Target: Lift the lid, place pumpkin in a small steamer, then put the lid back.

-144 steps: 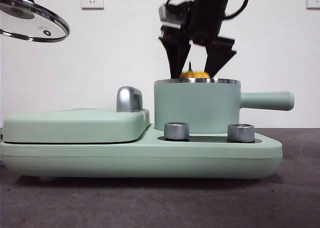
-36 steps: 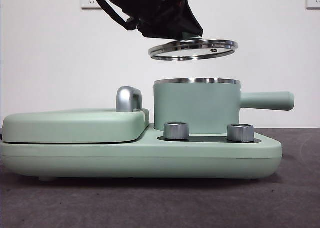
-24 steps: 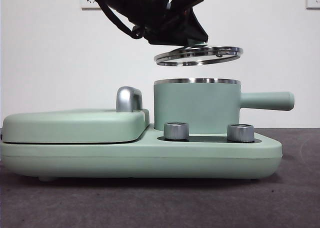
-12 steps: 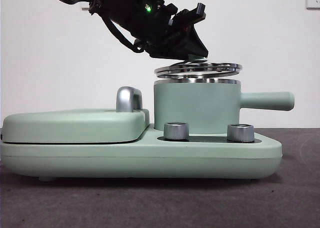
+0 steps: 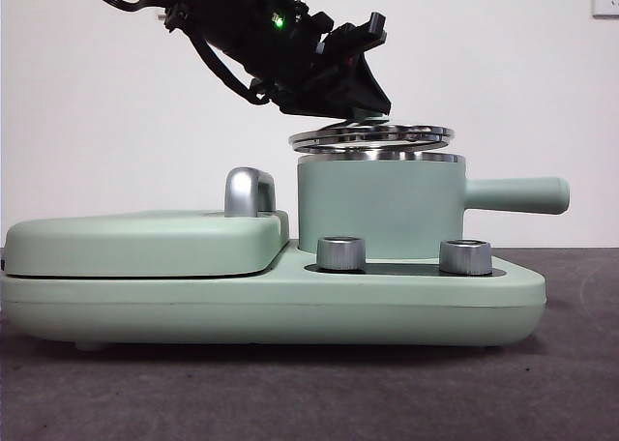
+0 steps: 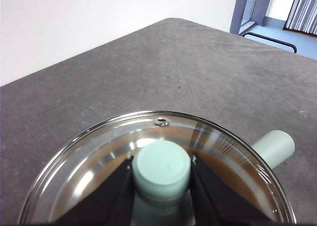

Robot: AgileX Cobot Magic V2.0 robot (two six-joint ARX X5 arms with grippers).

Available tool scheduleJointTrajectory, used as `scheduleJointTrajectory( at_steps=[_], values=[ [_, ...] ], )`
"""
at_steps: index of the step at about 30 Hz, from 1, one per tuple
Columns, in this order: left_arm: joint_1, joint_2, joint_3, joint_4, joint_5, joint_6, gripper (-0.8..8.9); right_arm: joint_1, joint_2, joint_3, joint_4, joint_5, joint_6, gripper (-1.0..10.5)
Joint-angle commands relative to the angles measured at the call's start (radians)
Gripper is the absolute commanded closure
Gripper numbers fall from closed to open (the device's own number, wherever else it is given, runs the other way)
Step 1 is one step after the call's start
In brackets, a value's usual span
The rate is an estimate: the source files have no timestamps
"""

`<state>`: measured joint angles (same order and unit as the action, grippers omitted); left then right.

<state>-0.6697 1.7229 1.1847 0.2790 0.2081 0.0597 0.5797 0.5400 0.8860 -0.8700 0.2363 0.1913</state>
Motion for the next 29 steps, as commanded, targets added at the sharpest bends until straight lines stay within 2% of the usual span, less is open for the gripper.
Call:
scheduleJointTrajectory(
  at_steps=[1,19,25,29],
  values=[
    [-0.005,0.011,0.034,0.032,0.008,0.01,8.03,0.005,0.014,0.007,0.017,0.0,0.014,5.0],
    [-0.024,0.057,0.034,0.036,0.053,0.011,8.04,0.005,0.034,0.007,0.047,-0.001,0.014,5.0],
    [-0.021,0.061,0.034,0.035,0.051,0.058,8.03,0.005,0.034,0.007,0.047,-0.001,0.014,5.0],
    [-0.014,0.068,0.034,0.028,0.026,0.061,8.04,0.005,0.034,0.007,0.047,-0.002,0.014,5.0]
  ],
)
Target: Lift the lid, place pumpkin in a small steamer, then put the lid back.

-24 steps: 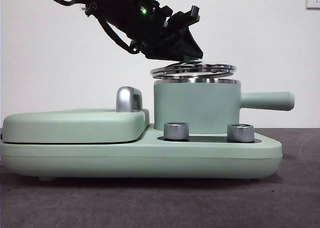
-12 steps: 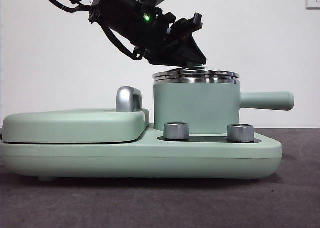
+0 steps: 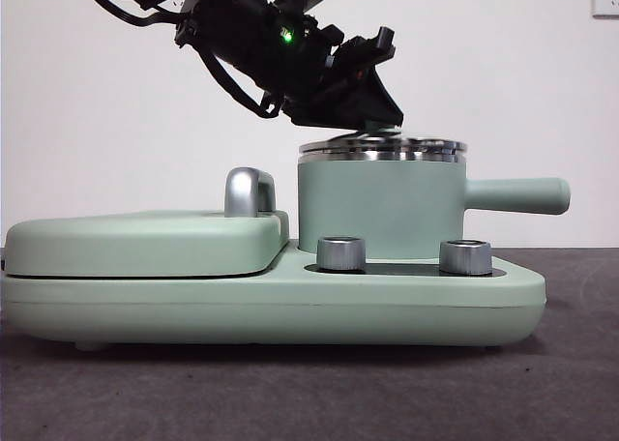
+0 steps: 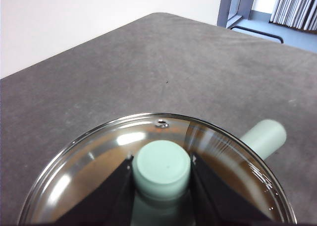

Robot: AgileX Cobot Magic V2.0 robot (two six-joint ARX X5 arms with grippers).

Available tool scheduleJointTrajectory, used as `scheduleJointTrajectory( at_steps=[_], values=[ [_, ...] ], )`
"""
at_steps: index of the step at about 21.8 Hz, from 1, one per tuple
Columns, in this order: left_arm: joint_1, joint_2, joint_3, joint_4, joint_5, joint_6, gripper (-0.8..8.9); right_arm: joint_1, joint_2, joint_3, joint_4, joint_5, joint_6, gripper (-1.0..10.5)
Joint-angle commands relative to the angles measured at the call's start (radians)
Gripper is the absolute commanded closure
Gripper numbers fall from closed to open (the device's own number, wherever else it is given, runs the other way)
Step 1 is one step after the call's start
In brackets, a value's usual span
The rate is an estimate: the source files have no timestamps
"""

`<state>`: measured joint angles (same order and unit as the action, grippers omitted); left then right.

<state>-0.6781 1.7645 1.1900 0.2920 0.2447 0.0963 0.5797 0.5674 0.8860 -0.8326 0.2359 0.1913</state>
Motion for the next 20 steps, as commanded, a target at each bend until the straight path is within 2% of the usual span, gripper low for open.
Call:
scheduleJointTrajectory(
  at_steps=[1,7,8,11,14,17,20],
  values=[
    [-0.003,0.028,0.029,0.015,-0.012,0.029,8.04,0.005,0.006,0.007,0.01,-0.002,0.014,5.0],
    [-0.003,0.028,0.029,0.015,-0.012,0.023,8.03,0.005,0.006,0.007,0.01,-0.003,0.014,5.0],
    [-0.003,0.028,0.029,0.017,-0.012,0.019,7.78,0.005,0.006,0.007,0.01,-0.003,0.014,5.0],
    [-0.003,0.028,0.029,0.014,-0.012,-0.008,5.47,0.005,0.006,0.007,0.009,-0.004,0.014,5.0],
    [-0.003,0.01,0.029,-0.005,-0.011,-0.055,5.32,0.005,0.006,0.007,0.009,-0.005,0.014,5.0],
    [-0.001,-0.058,0.029,-0.112,-0.011,-0.057,5.32,0.005,0.006,0.007,0.01,-0.011,0.014,5.0],
    [0.025,-0.169,0.029,-0.311,-0.011,-0.087,5.32,0.005,0.006,0.007,0.013,-0.034,0.01,5.0]
  ],
)
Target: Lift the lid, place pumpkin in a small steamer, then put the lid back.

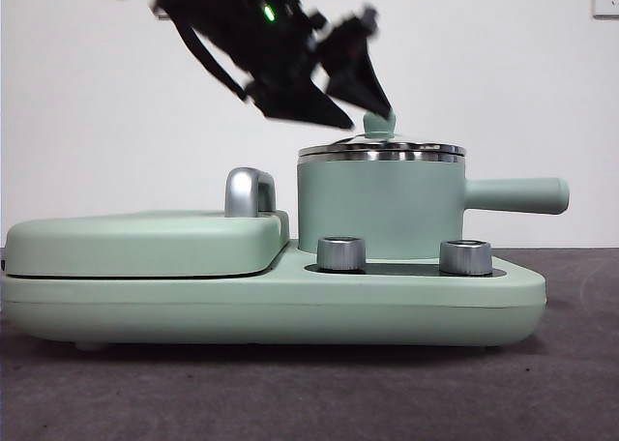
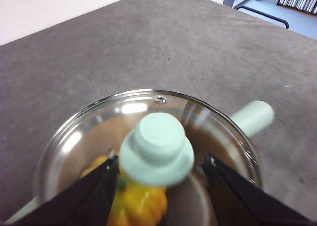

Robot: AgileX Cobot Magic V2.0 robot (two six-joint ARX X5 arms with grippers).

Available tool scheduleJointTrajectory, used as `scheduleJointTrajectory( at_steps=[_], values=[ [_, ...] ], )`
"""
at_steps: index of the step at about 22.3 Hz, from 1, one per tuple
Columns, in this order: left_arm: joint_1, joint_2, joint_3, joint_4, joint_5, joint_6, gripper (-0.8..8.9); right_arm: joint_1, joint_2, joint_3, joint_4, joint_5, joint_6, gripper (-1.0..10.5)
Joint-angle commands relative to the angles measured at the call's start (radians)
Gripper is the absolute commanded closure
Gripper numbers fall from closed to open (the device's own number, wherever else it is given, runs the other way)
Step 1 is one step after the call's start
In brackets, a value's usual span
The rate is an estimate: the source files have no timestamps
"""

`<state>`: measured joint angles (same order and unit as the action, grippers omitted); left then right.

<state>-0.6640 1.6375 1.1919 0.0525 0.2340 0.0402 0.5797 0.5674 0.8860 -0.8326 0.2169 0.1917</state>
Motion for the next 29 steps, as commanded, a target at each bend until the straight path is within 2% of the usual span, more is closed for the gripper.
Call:
scheduleJointTrajectory(
  at_steps=[1,4,9,12,22,24,26,28,29],
  values=[
    [0.021,-0.082,0.027,-0.138,-0.001,-0.052,5.32,0.005,0.007,0.007,0.018,-0.028,0.009,5.0],
    [0.064,-0.198,0.026,-0.33,0.0,-0.114,5.33,0.005,0.021,0.007,0.041,-0.068,-0.022,5.0],
    [0.156,-0.41,-0.046,-0.555,0.0,-0.115,5.33,0.006,0.123,0.007,0.112,-0.14,-0.089,5.0],
    [0.216,-0.556,-0.146,-0.588,-0.001,-0.124,5.33,0.006,0.192,0.007,0.198,-0.174,-0.127,5.0],
    [0.36,-0.921,-0.391,-0.655,-0.001,-0.211,5.33,0.008,0.367,0.008,0.367,-0.305,-0.148,5.0],
    [0.372,-0.956,-0.401,-0.673,-0.001,-0.2,5.34,0.008,0.388,0.008,0.378,-0.324,-0.148,5.0],
    [0.376,-0.978,-0.401,-0.693,-0.001,-0.145,5.33,0.008,0.401,0.008,0.379,-0.323,-0.148,5.0],
    [0.375,-0.993,-0.401,-0.691,-0.001,-0.126,5.37,0.008,0.401,0.008,0.372,-0.323,-0.148,5.2],
    [0.375,-0.999,-0.401,-0.69,-0.001,-0.125,5.81,0.008,0.4,0.008,0.376,-0.32,-0.148,6.1]
  ],
)
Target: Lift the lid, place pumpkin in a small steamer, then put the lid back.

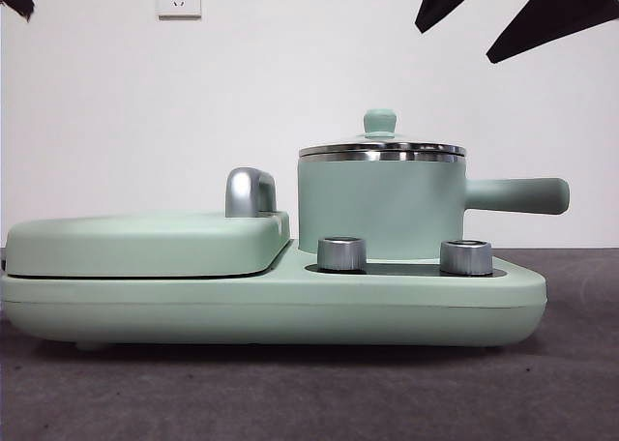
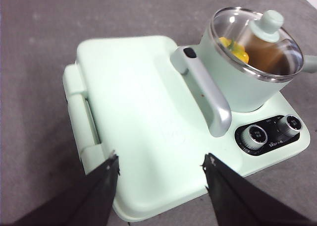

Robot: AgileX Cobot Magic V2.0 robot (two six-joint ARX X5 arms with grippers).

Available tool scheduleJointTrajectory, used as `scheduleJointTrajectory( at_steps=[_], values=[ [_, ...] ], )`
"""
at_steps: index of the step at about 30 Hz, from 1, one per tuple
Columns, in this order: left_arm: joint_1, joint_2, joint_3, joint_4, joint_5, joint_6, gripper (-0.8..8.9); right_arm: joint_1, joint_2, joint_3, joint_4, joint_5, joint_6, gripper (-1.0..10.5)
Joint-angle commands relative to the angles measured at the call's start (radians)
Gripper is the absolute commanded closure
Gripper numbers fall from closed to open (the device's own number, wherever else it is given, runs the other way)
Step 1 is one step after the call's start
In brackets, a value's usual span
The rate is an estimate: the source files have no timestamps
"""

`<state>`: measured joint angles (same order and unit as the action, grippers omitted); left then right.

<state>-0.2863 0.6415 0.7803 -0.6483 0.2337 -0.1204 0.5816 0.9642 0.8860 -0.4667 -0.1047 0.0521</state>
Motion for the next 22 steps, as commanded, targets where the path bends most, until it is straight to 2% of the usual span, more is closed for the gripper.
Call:
scheduleJointTrajectory(
  at_steps=[1,2,3,18,20,22],
  values=[
    [-0.002,-0.009,0.01,0.01,0.0,0.035,7.61,0.005,0.0,0.008,0.014,0.002,-0.009,8.1],
    [-0.002,-0.013,0.01,0.012,0.0,0.031,7.85,0.004,-0.001,0.008,0.02,0.001,-0.012,9.8],
    [-0.002,-0.015,0.01,0.011,0.0,0.03,8.1,0.004,-0.002,0.008,0.031,0.002,-0.014,9.1],
    [-0.002,-0.029,0.011,-0.01,0.0,0.023,8.07,0.005,-0.005,0.008,0.081,0.0,-0.012,9.1],
    [0.003,-0.043,0.01,-0.015,-0.039,0.085,8.07,0.005,-0.005,0.008,0.081,0.0,-0.012,9.1],
    [0.029,-0.071,-0.008,-0.003,-0.087,0.082,8.07,0.005,-0.005,0.008,0.081,0.0,-0.012,9.1]
  ],
)
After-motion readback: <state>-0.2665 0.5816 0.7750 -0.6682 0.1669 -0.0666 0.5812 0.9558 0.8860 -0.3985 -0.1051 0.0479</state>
